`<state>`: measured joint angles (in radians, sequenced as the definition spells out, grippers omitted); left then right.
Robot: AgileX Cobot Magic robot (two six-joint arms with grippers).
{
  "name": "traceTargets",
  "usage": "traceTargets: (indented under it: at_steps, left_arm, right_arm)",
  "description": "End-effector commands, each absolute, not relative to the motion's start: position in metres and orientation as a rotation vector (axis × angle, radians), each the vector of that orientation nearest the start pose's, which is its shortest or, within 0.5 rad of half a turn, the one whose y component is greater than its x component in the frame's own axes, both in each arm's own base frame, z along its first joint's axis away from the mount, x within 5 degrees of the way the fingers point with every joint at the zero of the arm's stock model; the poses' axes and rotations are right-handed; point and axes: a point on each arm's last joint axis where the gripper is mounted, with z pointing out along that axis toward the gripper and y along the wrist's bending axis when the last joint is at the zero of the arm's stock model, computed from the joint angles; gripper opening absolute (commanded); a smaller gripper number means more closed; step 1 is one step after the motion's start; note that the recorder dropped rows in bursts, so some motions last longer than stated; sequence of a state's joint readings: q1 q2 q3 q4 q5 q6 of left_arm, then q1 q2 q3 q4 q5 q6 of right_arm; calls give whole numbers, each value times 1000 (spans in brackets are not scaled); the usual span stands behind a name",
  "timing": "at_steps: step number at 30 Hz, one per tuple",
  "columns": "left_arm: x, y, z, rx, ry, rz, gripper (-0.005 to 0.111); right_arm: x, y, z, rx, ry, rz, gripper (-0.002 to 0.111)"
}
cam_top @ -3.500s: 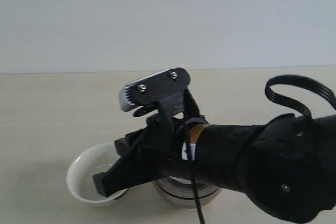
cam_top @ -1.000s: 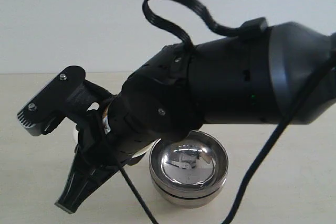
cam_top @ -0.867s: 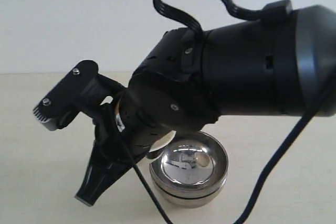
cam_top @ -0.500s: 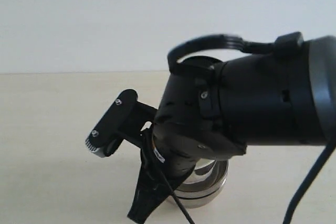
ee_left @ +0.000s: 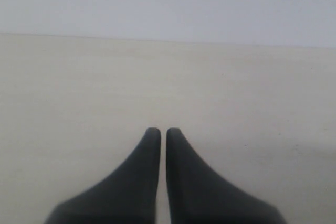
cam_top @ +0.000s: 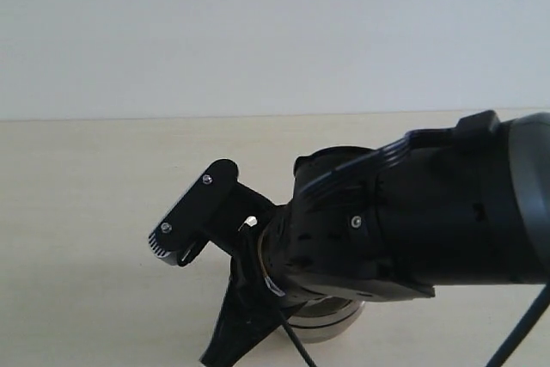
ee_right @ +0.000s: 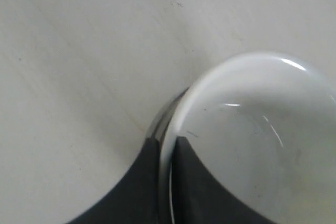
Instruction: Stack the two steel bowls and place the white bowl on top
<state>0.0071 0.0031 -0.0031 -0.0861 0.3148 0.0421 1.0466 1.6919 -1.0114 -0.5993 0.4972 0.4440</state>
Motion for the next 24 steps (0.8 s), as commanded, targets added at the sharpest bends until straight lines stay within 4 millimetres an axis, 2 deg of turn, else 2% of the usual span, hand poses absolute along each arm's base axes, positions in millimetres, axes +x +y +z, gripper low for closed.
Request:
traceTargets:
  at_steps: [1,12,14,18,19,24]
  left_arm:
    - [54,-2,186,-23,1790,-54,4]
    - [54,-2,186,-23,1790,-54,4]
    - [54,-2,186,-23,1790,-54,4]
    - [54,-2,186,-23,1790,-54,4]
    - [54,-2,186,-23,1790,-54,4]
    - [54,-2,186,-23,1790,-54,4]
  right_arm:
    - [193,280,195,-1286,2201,-12,0]
    - [194,280,191,-1302,2204,-44,1]
    - [194,279,191,-1301,2202,-47,8]
    - [194,279,191,-1297,2203,-46,39]
    - [194,279,191,-1298,2202,-48,43]
    - [196,278,198,-1292,2178,-71,46]
